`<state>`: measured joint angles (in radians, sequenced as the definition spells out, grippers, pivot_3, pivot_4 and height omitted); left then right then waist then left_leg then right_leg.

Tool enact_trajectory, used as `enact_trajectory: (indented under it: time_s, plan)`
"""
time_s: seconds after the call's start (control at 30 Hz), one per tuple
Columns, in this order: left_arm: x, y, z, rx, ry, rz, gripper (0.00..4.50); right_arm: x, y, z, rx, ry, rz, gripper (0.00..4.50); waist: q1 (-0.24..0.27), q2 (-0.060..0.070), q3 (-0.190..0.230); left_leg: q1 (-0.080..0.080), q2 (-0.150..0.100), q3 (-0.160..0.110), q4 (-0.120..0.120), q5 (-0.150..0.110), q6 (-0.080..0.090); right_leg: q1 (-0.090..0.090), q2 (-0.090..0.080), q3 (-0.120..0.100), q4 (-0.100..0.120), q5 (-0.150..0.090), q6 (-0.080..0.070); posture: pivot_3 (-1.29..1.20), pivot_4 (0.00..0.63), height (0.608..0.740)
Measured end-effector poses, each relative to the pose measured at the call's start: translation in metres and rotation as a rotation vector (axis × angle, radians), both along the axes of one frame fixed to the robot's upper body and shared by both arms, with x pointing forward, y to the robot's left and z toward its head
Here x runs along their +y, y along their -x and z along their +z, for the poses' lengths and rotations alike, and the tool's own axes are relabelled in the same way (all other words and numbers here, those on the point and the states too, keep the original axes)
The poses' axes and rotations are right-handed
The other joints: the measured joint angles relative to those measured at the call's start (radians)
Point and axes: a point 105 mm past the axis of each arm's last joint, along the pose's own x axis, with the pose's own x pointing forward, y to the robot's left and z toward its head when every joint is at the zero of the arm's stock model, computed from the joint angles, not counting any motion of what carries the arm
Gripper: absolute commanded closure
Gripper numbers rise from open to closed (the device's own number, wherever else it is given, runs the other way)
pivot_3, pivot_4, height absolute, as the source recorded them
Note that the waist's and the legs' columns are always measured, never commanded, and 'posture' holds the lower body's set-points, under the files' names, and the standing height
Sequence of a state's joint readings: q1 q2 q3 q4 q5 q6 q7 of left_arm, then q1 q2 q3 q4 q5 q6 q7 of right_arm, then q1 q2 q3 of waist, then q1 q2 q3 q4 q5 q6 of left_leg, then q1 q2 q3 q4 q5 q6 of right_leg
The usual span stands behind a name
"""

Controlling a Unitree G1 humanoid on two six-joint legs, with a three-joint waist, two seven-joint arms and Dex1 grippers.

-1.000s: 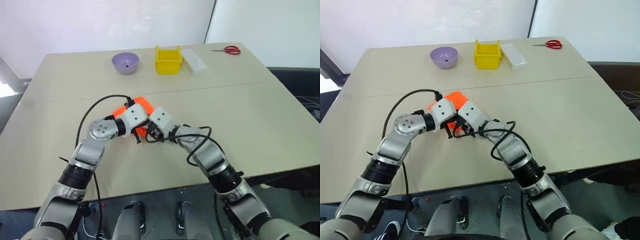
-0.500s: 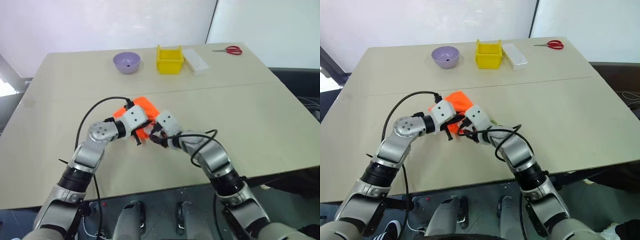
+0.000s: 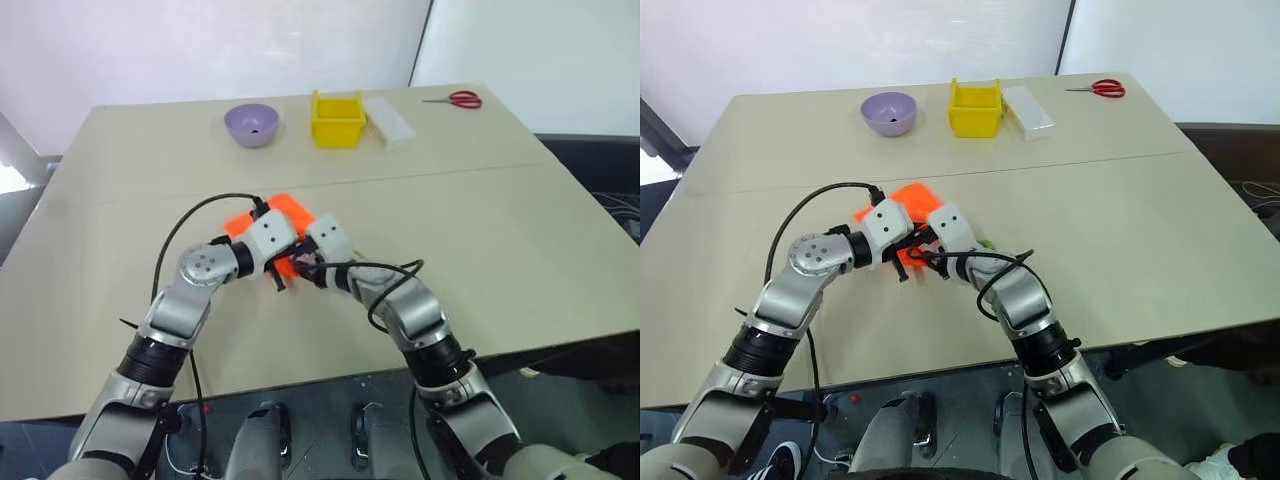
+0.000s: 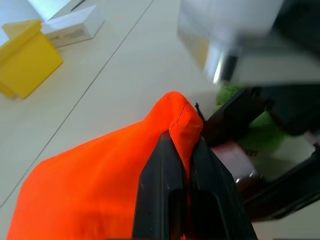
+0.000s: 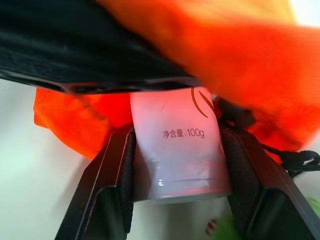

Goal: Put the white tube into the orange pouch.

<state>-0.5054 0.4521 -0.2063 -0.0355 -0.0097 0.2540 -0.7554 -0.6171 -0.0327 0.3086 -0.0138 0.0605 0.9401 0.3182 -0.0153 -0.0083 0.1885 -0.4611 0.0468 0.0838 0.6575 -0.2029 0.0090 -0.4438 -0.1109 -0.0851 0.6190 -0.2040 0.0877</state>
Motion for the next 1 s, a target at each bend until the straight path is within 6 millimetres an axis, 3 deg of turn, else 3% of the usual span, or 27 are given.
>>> enact_trajectory:
  time_s: [0.23, 0.43, 0.47, 0.57, 0.6, 1.0]
  plan:
    - [-0.001, 0.000, 0.000, -0.004, 0.004, 0.002, 4.50, 0.018, -0.007, 0.002, -0.023, -0.017, 0.025, 2.66, 0.000, 0.000, 0.000, 0.000, 0.001, 0.001, -0.001, 0.000, 0.000, 0.000, 0.002, 0.000, 0.000, 0.000, 0.000, 0.00, 0.150, 0.740]
    - [0.002, 0.002, -0.005, 0.011, 0.001, 0.011, 4.50, 0.019, -0.009, 0.000, -0.043, -0.009, 0.030, 2.66, -0.001, 0.000, 0.000, 0.000, 0.001, 0.001, -0.002, 0.000, 0.000, 0.000, 0.002, 0.000, -0.001, 0.000, 0.000, 0.00, 0.150, 0.740]
    - [0.002, 0.002, -0.005, 0.010, 0.000, 0.011, 4.50, 0.019, -0.009, 0.000, -0.043, -0.011, 0.031, 1.61, 0.000, 0.000, 0.000, 0.000, 0.001, 0.001, -0.002, 0.000, 0.000, 0.000, 0.002, 0.000, -0.001, 0.000, 0.000, 0.00, 0.150, 0.740]
    - [0.002, 0.002, -0.005, 0.007, 0.000, 0.010, 4.50, 0.020, -0.007, 0.001, -0.031, -0.024, 0.044, 0.22, -0.001, 0.000, 0.000, 0.000, 0.001, 0.001, -0.003, 0.000, 0.000, 0.000, 0.002, 0.000, -0.002, 0.000, -0.001, 0.00, 0.150, 0.740]
    - [0.002, 0.002, -0.005, 0.007, -0.001, 0.010, 4.50, 0.020, -0.007, 0.001, -0.032, -0.021, 0.049, 0.05, -0.001, 0.000, 0.000, 0.000, 0.001, 0.001, -0.003, 0.000, 0.000, 0.000, 0.002, 0.000, -0.002, 0.000, -0.001, 0.00, 0.150, 0.740]
    - [0.007, 0.003, -0.011, -0.007, -0.027, 0.013, 4.50, -0.001, 0.028, 0.019, -0.054, -0.012, 0.252, 0.05, 0.002, 0.000, 0.000, 0.001, 0.001, 0.001, -0.006, 0.000, 0.000, -0.001, 0.003, 0.000, -0.004, 0.000, -0.001, 0.00, 0.150, 0.740]
